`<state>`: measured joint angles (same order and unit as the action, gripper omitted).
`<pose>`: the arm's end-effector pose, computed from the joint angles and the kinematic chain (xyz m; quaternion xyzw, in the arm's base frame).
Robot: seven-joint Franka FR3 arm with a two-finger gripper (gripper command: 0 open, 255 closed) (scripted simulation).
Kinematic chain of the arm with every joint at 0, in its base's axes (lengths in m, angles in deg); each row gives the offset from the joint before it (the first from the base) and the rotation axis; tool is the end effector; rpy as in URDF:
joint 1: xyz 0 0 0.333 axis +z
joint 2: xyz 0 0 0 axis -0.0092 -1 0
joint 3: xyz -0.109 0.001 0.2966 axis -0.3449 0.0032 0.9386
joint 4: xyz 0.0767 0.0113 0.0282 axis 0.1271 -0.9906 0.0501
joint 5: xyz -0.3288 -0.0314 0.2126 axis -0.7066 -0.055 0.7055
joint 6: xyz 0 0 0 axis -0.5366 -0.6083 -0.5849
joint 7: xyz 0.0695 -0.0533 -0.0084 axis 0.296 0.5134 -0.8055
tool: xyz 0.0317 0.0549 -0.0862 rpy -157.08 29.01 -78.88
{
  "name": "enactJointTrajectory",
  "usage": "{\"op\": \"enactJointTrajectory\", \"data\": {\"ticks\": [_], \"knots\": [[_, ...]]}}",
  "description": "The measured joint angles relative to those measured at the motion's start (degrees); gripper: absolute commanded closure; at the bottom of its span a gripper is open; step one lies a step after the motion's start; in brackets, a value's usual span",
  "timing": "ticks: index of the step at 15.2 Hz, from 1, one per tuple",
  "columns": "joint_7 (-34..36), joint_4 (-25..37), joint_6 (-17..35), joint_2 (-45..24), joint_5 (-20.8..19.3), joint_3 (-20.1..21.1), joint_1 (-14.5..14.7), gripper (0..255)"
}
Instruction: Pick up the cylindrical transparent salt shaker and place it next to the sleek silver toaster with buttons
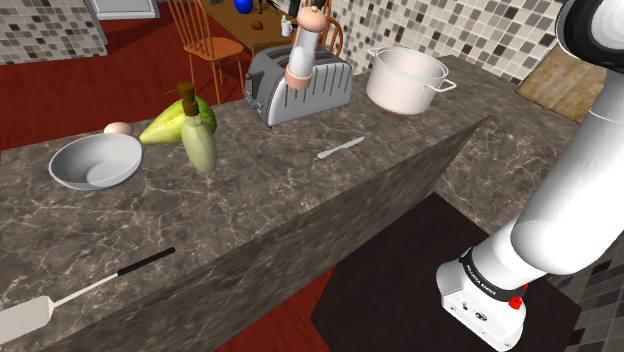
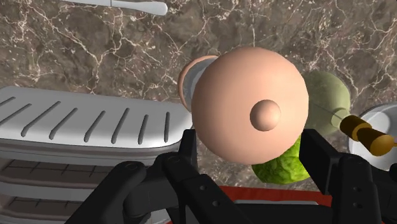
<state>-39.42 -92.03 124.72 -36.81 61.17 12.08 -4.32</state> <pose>0.6195 0.1339 0.6477 -0.9941 -0.0729 -0.0382 0.0712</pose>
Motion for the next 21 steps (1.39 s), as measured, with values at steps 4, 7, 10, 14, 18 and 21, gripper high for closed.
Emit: {"op": "enactJointTrajectory", "data": {"ticks": [4,7,10,14,18,21], "knots": [[-0.4,-4.8,3.5,1.3,0.5,0.0,-0.4,255],[-0.8,-8.3,6.2,2.2,0.8,-0.1,-0.7,255],[-1.2,-12.0,8.9,3.2,1.2,-0.1,-1.0,255],[-1.8,-16.4,12.4,4.0,1.6,-0.2,-1.4,255],[-2.0,-19.8,15.5,4.4,1.8,-0.2,-1.5,255],[-2.3,-22.2,18.0,4.3,1.8,-0.3,-1.6,255]]}}
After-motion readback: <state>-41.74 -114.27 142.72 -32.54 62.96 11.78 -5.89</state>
